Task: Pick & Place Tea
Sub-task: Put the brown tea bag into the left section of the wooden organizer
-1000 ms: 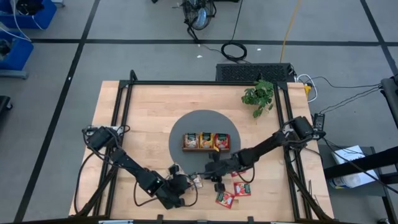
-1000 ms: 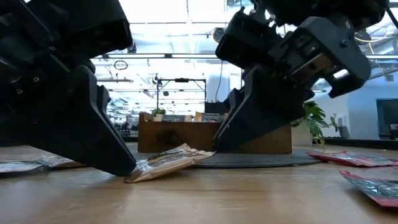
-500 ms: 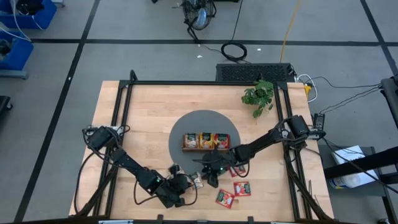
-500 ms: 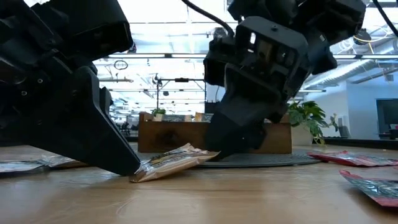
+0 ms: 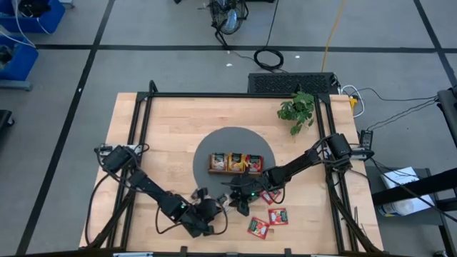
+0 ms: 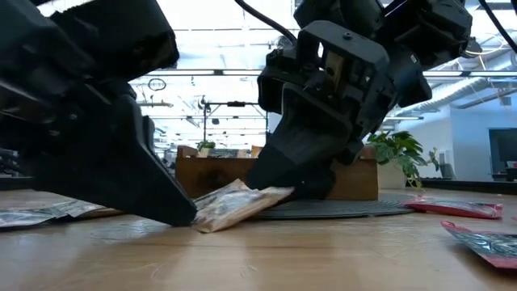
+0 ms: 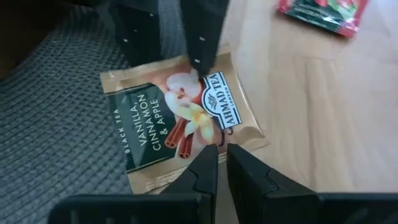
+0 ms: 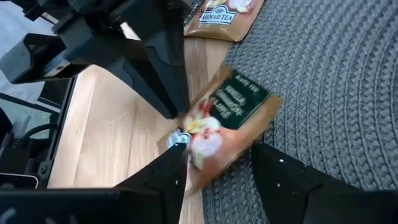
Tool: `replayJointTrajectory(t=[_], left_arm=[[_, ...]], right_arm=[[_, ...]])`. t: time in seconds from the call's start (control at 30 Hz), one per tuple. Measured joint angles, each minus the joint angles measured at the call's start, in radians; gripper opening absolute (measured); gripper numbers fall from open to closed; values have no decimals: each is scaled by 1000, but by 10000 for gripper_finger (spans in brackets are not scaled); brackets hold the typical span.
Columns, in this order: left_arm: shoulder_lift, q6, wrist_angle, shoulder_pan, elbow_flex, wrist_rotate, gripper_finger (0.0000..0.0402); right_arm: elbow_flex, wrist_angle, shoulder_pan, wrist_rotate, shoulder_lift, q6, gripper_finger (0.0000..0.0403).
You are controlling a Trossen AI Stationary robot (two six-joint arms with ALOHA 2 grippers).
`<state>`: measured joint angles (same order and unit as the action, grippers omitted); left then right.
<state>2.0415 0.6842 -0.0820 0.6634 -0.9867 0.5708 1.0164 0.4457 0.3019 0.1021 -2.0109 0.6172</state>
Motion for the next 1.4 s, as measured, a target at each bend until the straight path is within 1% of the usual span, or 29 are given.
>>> replayJointTrajectory(t=[0.13, 0.23, 0.3, 0.4, 0.5, 0.53, 0.67, 0.8, 0.83, 0.9, 1.0, 1.07, 1.1, 1.17, 1.2, 1.27, 1.33, 1.4], left_arm=[[1, 1, -14, -14, 0, 7, 42], [1, 0, -20, -14, 0, 10, 42], [1, -2, -22, -14, 0, 10, 42], [1, -11, -25, -14, 0, 11, 42], [2, -70, -46, -12, 1, 20, 42], [1, -96, -54, -9, 2, 22, 42], [-32, -197, -68, 7, -5, 15, 42], [-112, -290, -81, 48, -26, 24, 42], [-133, -299, -86, 59, -31, 36, 42], [-176, -315, -77, 85, -30, 106, 42], [-237, -346, -89, 122, -30, 271, 42], [-279, -384, -98, 147, -30, 363, 42], [-294, -403, -107, 152, -31, 389, 42], [-321, -429, -109, 151, -32, 423, 42], [-333, -440, -107, 148, -32, 438, 42], [-344, -444, -111, 130, -32, 462, 42], [-343, -433, -99, 112, -32, 457, 42], [-331, -405, -67, 89, -32, 402, 42]], right_arm=[[0, 5, 6, -8, 0, -31, 154], [0, -2, 15, -39, 0, -73, 134], [0, -2, 21, -53, 0, -95, 113], [0, 0, 26, -57, 0, -128, 69], [0, 6, 35, -82, 0, -185, 19], [0, 7, 40, -82, 0, -216, 10], [0, 9, 53, -82, 7, -282, 11], [-1, -14, 64, -81, 43, -348, 3], [-1, -29, 69, -81, 61, -370, 2], [-1, -36, 83, -92, 100, -423, 3], [-1, -60, 136, -182, 174, -544, 2], [-1, -118, 180, -286, 233, -615, 1], [-1, -157, 202, -350, 262, -640, 1], [-2, -214, 238, -459, 315, -666, 0], [-9, -213, 253, -502, 334, -677, 0], [-44, -145, 279, -552, 356, -701, 0], [-95, -20, 296, -551, 356, -745, 0], [-150, 96, 307, -548, 355, -797, 0]])
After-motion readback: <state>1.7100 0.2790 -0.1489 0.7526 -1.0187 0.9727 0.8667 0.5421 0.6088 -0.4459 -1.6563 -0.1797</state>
